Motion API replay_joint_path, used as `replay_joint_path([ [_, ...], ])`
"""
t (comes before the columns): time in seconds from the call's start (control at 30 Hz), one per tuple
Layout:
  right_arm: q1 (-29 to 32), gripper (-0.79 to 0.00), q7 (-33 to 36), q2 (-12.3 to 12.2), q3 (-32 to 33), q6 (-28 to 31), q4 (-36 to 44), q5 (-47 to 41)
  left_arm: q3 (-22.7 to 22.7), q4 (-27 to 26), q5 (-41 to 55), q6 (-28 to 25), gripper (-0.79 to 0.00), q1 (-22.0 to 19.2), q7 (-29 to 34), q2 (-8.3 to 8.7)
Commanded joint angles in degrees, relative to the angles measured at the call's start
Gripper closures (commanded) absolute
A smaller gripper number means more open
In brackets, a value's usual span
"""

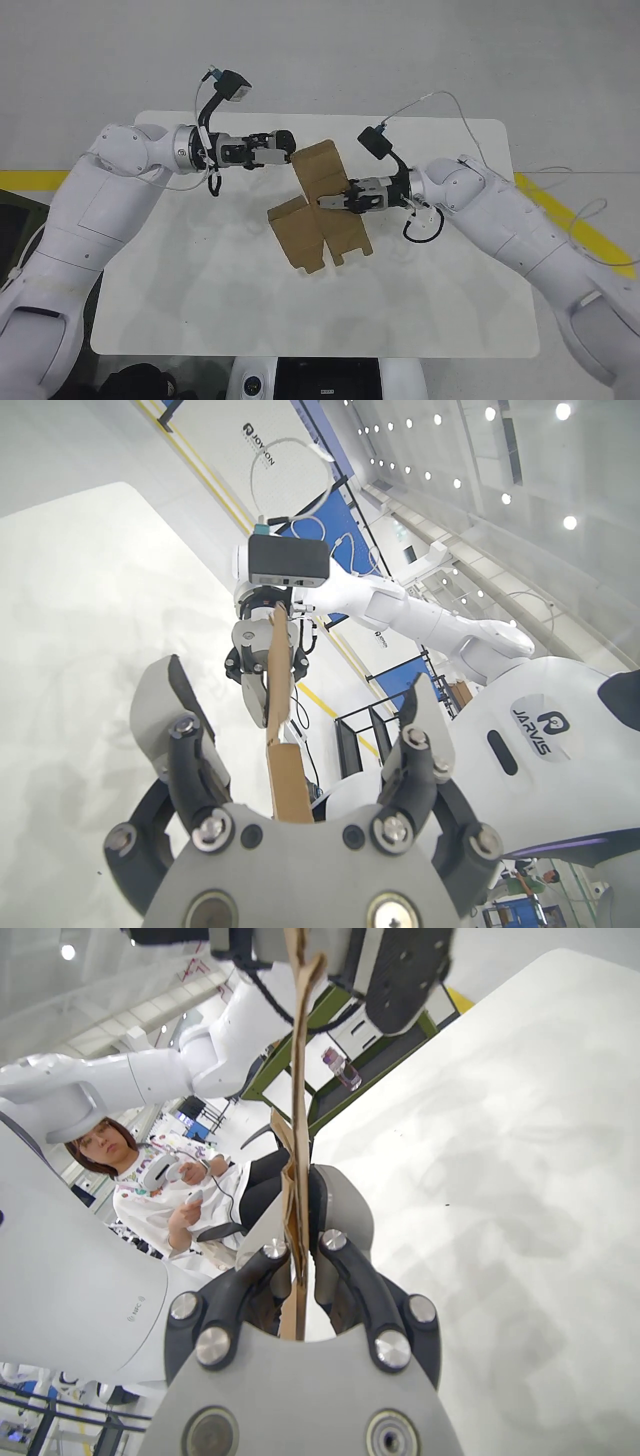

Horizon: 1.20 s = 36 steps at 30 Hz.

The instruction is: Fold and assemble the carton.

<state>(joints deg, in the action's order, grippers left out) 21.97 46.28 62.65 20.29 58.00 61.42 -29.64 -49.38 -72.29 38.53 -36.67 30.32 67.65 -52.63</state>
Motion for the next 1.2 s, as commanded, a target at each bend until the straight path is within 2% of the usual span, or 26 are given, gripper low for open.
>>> replay_joint_path([
  [0.0, 0.6, 0.0, -0.1, 0.3, 1.6, 0.0, -1.8, -1.1, -0.7, 0.0, -0.2, -1.4, -0.785, 0.6, -1.4, 0.29],
  [0.27, 3.5, 0.0, -4.6, 2.3, 7.5, 0.0, -6.0, -2.5, -1.7, 2.7, 0.9, -4.3, -0.785, 2.4, -4.4, 0.58],
  [0.63, 6.2, 0.0, -13.2, 5.0, 12.4, 0.0, -9.2, -1.0, 0.4, 4.0, -2.2, -5.7, -0.785, 4.3, -5.7, -0.36],
  [1.1, 7.6, 0.0, -14.6, 7.0, 16.0, 0.0, -10.7, 1.0, 0.7, 3.3, -5.9, -7.3, -0.785, 6.3, -7.4, -0.7],
  [1.13, 7.7, 0.0, -14.4, 7.1, 16.2, 0.0, -10.8, 0.9, 0.7, 3.2, -6.0, -7.3, -0.671, 6.3, -7.3, -0.71],
  [1.17, 7.8, 0.0, -14.3, 7.2, 16.4, 0.0, -11.0, 1.0, 0.7, 3.1, -6.1, -7.1, -0.514, 6.4, -7.2, -0.72],
])
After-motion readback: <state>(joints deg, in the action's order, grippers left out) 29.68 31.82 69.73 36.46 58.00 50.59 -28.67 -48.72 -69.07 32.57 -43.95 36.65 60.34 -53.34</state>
